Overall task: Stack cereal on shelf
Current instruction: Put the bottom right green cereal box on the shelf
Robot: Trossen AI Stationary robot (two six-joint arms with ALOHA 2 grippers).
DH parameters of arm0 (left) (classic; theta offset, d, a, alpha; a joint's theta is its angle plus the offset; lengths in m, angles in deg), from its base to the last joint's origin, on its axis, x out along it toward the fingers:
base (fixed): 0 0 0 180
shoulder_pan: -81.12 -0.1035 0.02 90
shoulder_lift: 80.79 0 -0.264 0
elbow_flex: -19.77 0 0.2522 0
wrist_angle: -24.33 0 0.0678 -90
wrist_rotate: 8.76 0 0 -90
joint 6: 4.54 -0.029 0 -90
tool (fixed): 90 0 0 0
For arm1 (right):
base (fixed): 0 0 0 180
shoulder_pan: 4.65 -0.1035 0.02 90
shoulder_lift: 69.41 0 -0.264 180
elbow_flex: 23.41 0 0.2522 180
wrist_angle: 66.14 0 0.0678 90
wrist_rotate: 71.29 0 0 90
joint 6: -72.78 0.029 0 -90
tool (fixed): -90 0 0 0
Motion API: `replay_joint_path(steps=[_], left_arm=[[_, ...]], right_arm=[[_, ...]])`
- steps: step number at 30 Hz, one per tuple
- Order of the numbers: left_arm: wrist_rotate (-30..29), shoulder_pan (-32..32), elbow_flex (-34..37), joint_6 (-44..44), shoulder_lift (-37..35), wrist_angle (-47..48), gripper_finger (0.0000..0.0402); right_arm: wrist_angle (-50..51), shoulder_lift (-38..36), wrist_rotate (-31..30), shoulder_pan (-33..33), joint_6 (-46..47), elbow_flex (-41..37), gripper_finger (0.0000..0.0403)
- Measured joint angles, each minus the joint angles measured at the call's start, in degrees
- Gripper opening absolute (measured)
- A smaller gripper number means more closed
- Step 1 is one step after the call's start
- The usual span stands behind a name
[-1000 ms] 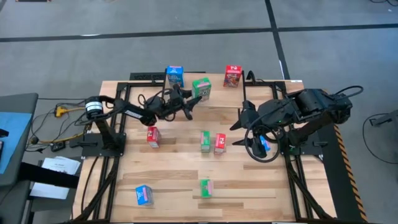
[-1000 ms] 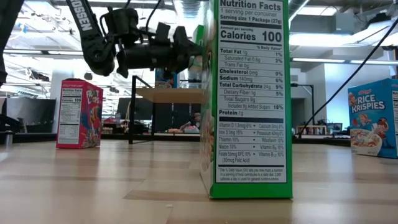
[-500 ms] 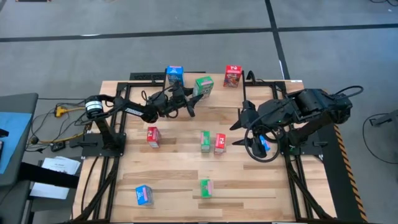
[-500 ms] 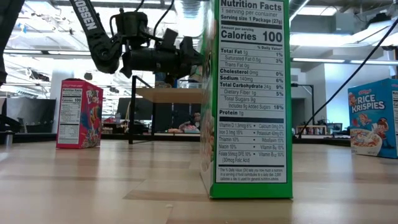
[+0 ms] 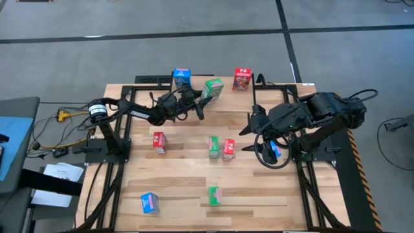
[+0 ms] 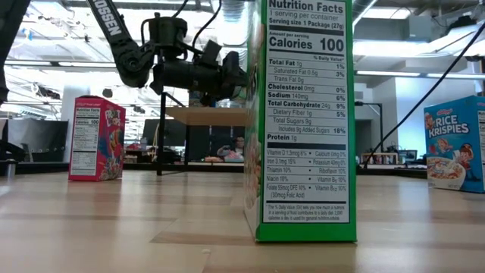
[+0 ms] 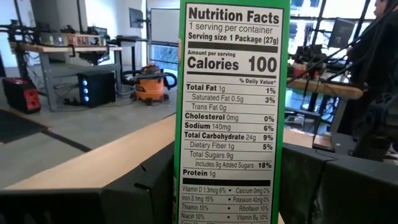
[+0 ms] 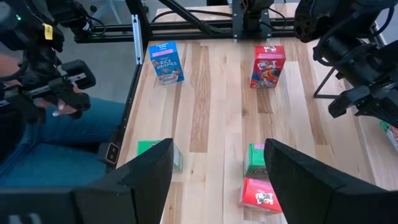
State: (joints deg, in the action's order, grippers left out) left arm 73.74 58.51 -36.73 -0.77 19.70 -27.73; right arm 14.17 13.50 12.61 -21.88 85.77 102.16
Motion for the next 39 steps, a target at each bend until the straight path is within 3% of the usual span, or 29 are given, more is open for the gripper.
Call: replay_joint_path(steps=[15, 20, 39], left_arm=[[-0.78, -0.27, -0.13, 1.05, -0.13, 3.35, 0.0188], [-5.25, -0.35, -0.13, 6.67, -0.13, 3.53, 0.0188], [0.31, -0.62, -0.07, 5.04, -0.09, 3.4, 0.0188]], right_arm=[[0.43, 0.0, 0.01, 0.01, 0.02, 0.0, 0.0276], [0.43, 0.0, 0.02, 0.0, 0.02, 0.0, 0.0276], [0.52, 0.0, 0.02, 0.01, 0.07, 0.0, 0.0276]])
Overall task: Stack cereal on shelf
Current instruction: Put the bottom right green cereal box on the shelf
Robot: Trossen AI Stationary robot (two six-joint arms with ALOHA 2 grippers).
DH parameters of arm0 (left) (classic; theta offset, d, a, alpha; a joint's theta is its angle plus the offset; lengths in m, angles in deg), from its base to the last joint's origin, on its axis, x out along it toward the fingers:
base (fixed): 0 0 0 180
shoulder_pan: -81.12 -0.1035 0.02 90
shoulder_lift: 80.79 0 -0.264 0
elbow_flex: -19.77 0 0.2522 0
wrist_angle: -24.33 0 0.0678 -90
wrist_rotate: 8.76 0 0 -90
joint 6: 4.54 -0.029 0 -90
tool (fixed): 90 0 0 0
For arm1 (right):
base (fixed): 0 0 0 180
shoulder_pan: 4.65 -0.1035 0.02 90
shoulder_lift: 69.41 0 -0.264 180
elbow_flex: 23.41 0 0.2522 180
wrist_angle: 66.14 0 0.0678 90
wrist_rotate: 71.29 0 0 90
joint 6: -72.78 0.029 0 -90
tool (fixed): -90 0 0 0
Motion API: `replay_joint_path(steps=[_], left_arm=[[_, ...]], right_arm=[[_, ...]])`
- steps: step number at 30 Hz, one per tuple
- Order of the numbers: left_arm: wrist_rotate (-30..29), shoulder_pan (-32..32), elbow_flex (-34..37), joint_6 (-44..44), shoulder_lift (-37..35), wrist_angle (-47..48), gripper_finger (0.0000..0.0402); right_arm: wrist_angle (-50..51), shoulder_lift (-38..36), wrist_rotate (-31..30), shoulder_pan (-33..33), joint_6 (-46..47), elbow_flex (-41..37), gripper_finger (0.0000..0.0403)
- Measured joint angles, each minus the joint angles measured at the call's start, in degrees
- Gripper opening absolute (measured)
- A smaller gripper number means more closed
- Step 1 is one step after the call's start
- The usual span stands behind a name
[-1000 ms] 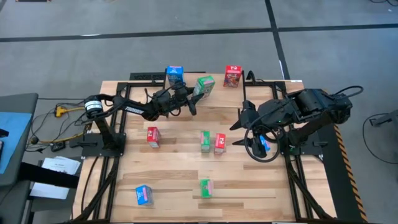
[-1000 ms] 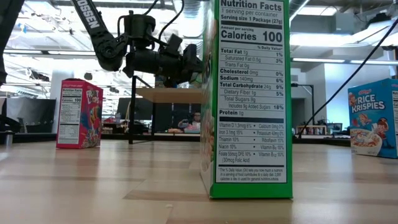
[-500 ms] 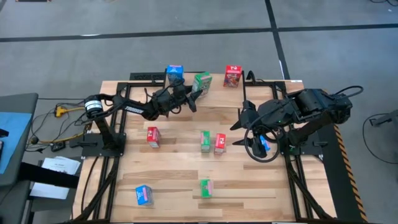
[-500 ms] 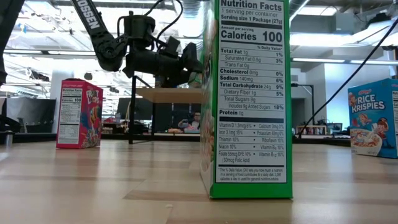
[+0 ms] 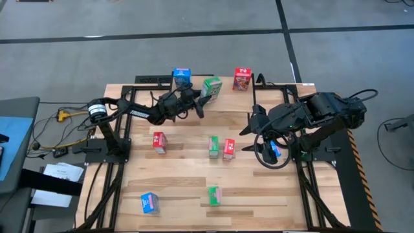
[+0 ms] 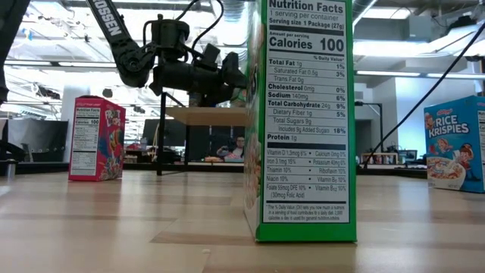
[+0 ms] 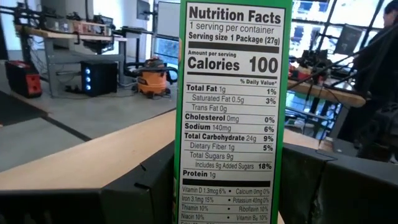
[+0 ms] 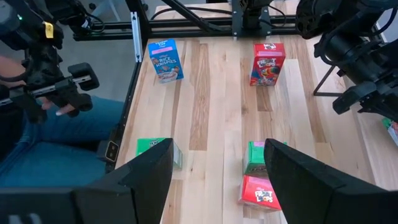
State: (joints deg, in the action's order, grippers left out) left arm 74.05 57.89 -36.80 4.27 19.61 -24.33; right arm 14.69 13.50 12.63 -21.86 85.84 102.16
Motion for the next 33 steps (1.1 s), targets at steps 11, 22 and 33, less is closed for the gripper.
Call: replay_joint_path(steps=[11, 22, 33], left_arm=[[7.11, -2.12, 0.11, 3.26, 0.11, 1.78, 0.0243], [5.41, -1.9, -0.04, 5.5, 0.04, 1.65, 0.0311], [2.99, -1.09, 0.0, 5.45, 0.04, 1.58, 0.0311]], right_arm=[[0.0, 0.0, 0.0, 0.0, 0.0, 0.0, 0.0276], [0.02, 0.0, 0.0, 0.0, 0.0, 0.0, 0.0276], [0.02, 0.0, 0.0, 0.0, 0.13, 0.0, 0.0276]])
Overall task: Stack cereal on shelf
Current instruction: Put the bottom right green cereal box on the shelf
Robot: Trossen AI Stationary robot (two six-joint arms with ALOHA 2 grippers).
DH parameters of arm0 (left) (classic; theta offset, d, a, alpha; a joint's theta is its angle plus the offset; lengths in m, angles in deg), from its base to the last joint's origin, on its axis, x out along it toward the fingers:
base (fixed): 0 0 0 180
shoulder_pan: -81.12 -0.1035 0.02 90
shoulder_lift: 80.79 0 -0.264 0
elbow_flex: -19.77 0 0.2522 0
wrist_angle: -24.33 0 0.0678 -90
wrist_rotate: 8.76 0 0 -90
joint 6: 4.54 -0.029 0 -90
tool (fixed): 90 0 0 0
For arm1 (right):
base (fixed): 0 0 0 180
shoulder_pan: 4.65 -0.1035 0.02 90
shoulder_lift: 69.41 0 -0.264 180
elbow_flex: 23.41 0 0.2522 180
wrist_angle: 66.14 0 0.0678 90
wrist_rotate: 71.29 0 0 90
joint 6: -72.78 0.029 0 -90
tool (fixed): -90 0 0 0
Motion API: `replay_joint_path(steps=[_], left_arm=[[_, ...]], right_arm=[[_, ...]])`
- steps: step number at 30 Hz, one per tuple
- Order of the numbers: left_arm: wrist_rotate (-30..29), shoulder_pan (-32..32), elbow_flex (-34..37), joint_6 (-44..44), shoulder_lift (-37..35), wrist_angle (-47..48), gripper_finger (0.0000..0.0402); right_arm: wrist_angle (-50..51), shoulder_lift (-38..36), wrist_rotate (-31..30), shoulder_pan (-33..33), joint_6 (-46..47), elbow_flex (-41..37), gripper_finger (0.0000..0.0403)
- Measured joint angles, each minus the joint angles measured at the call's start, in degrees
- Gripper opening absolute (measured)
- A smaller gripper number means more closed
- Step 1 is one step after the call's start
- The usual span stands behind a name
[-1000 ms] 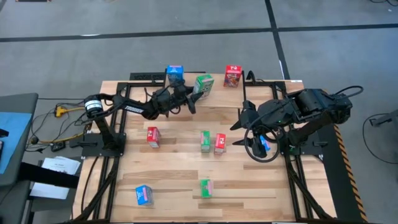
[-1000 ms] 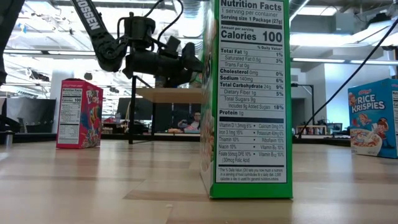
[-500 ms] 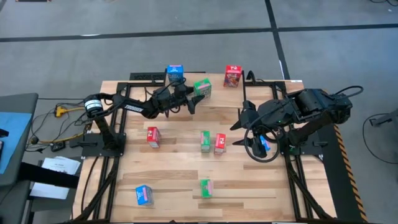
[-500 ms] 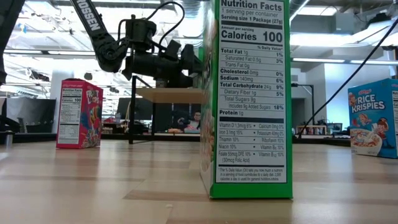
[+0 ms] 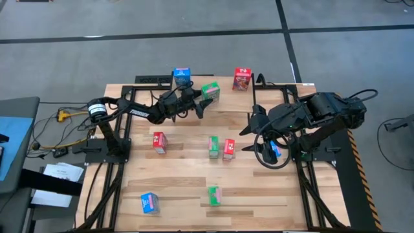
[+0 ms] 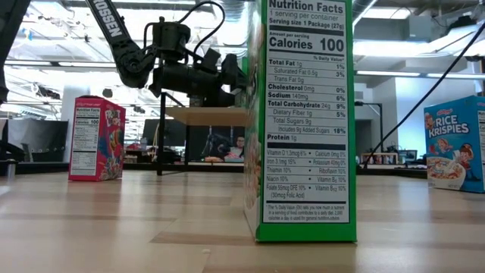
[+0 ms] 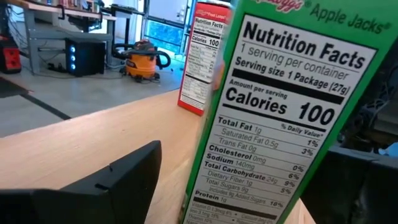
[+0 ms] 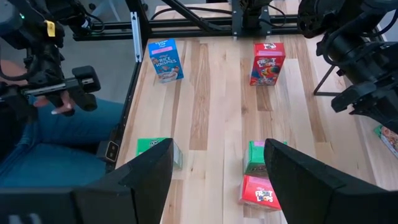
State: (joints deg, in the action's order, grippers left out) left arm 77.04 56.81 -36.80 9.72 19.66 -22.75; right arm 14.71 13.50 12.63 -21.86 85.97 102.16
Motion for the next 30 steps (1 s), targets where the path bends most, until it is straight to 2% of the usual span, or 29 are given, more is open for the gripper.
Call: replay_joint_path(steps=[9, 30], left_arm=[[-2.07, 0.76, 0.13, -0.64, -2.69, 3.47, 0.0311], [-6.39, 2.21, 0.07, -4.71, -23.78, 34.53, 0.0311]], right_arm=[[0.02, 0.02, 0.0, -0.02, -0.02, 0.0, 0.0276], [0.02, 0.02, 0.0, -0.02, -0.17, -0.02, 0.0276]])
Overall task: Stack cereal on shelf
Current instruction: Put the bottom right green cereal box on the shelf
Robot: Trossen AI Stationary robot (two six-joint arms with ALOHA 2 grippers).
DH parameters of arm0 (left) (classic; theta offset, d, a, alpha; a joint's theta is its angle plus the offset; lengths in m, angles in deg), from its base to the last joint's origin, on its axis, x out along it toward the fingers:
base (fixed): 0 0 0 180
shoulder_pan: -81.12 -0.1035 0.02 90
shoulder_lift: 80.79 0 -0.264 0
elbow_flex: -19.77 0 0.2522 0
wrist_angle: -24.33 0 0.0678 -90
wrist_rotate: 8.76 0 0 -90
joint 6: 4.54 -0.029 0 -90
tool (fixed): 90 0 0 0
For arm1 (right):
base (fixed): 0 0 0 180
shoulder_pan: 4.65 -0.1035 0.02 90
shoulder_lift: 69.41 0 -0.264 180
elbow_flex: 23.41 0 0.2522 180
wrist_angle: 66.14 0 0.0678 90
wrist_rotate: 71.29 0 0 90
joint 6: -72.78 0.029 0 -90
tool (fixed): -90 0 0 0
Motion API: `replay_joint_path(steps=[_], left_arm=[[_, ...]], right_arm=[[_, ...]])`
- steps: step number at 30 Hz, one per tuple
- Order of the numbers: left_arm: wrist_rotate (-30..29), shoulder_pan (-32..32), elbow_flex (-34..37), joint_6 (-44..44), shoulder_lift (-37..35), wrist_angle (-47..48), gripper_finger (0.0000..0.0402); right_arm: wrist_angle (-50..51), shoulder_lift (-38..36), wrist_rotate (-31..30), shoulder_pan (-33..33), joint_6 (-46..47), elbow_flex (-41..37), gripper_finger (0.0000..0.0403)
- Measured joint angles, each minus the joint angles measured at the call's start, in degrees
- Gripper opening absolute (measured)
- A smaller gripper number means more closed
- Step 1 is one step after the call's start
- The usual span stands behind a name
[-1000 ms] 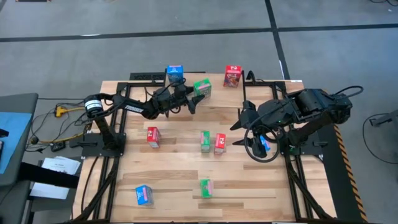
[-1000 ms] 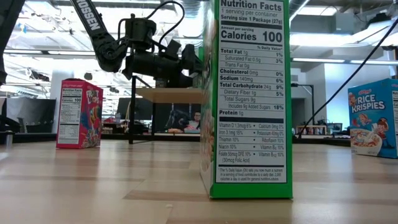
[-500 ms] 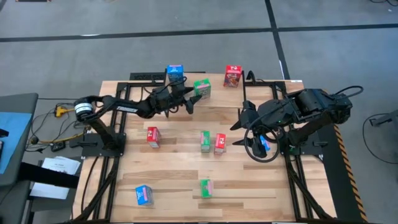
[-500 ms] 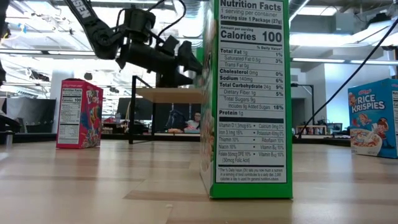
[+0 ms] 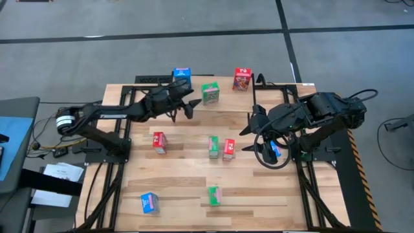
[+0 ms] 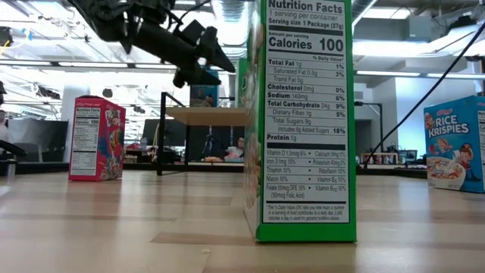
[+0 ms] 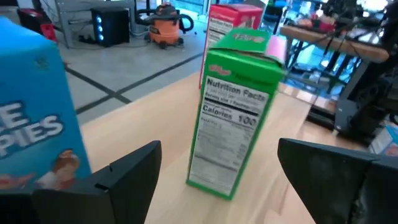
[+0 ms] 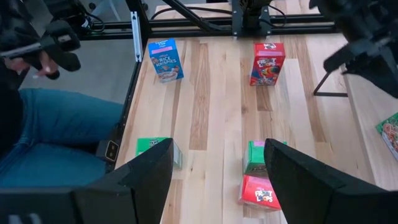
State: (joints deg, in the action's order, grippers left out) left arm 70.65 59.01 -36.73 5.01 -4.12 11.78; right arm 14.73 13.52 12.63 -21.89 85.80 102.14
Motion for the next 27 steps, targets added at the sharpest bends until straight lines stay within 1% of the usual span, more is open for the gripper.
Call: replay_joint_path(steps=[3, 5, 10, 13, 20, 24, 27], left_arm=[[0.24, 0.92, 0.0, -1.7, -3.33, 3.63, 0.0311], [1.58, 1.66, 0.0, -2.16, -5.55, 5.93, 0.0311], [7.63, 3.88, -0.02, -2.35, -8.52, 5.95, 0.0311], [8.82, 5.02, -0.04, -4.43, -8.36, 6.0, 0.0311], [8.36, 8.14, -0.04, -12.1, -2.81, 4.62, 0.0311], [6.46, 10.17, -0.04, -15.88, 1.85, -1.95, 0.0311], [3.34, 11.02, -0.04, -17.29, 5.01, -6.11, 0.0311]], right_arm=[[0.21, 0.0, 0.0, 0.0, 0.0, 0.0, 0.0276], [0.22, 0.0, 0.0, 0.0, -0.02, 0.0, 0.0276], [0.22, 0.0, 0.0, 0.0, -0.02, 0.0, 0.0276], [0.22, 0.0, 0.0, 0.0, 0.0, 0.0, 0.0276], [0.22, 0.0, 0.0, 0.0, 0.02, 0.0, 0.0276], [0.22, 0.0, 0.0, 0.0, 0.02, 0.0, 0.0276], [0.22, 0.0, 0.0, 0.0, 0.02, 0.0, 0.0276]])
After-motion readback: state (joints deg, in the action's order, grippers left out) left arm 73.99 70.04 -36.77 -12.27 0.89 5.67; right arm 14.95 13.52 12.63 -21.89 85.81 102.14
